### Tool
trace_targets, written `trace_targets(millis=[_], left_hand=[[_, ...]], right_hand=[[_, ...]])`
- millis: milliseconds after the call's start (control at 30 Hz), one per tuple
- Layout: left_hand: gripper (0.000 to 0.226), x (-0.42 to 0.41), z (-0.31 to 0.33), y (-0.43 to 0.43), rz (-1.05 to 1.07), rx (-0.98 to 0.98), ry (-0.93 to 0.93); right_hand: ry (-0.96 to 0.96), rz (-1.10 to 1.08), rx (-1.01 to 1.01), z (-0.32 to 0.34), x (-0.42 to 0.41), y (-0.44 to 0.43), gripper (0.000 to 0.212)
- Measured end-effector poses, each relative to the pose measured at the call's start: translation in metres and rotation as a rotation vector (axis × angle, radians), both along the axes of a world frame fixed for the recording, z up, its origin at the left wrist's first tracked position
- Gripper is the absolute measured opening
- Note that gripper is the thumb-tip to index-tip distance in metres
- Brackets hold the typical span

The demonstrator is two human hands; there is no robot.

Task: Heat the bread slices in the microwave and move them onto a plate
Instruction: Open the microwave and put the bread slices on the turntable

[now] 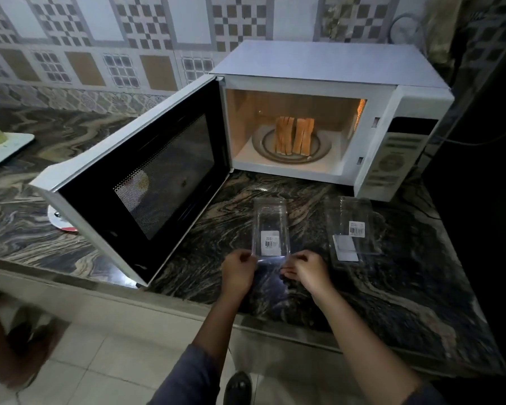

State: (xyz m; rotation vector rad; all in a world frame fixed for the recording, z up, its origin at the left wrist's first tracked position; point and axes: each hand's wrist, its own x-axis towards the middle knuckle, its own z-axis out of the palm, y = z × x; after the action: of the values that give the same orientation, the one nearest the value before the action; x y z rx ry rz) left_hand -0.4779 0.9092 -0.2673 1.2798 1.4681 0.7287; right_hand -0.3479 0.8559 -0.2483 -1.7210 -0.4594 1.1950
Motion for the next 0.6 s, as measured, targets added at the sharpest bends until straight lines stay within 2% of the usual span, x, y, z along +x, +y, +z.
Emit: trace_targets(millis=[100,233,400,467,533,600], left_hand=[[0.01,0.0,0.006,0.0,0.086,-0.169,-0.201],[0.011,0.001,0.014,-0.002,0.132,-0.198,-0.296],[0.008,0.002,0.013,0.0,0.136,-0.174,-0.249],[0.009,0.002,0.013,0.003,0.123,-0.159,-0.203],[0.007,0.002,0.011,0.005,0.12,-0.137,-0.137],[0.007,0.002,0.009,0.007,0.112,-0.117,-0.071]], right_hand=[[0.089,-0.024,0.004,0.001,0.002,0.001,0.013],[0.029,-0.05,-0.021,-0.004,0.001,0.004,0.008],[0.034,-0.096,-0.056,-0.004,0.002,0.012,0.006],[0.013,-0.091,-0.072,-0.003,0.002,0.014,0.003],[-0.004,-0.074,-0.09,-0.002,0.002,0.017,0.01],[0.011,-0.043,-0.098,-0.001,0.002,0.018,0.006]])
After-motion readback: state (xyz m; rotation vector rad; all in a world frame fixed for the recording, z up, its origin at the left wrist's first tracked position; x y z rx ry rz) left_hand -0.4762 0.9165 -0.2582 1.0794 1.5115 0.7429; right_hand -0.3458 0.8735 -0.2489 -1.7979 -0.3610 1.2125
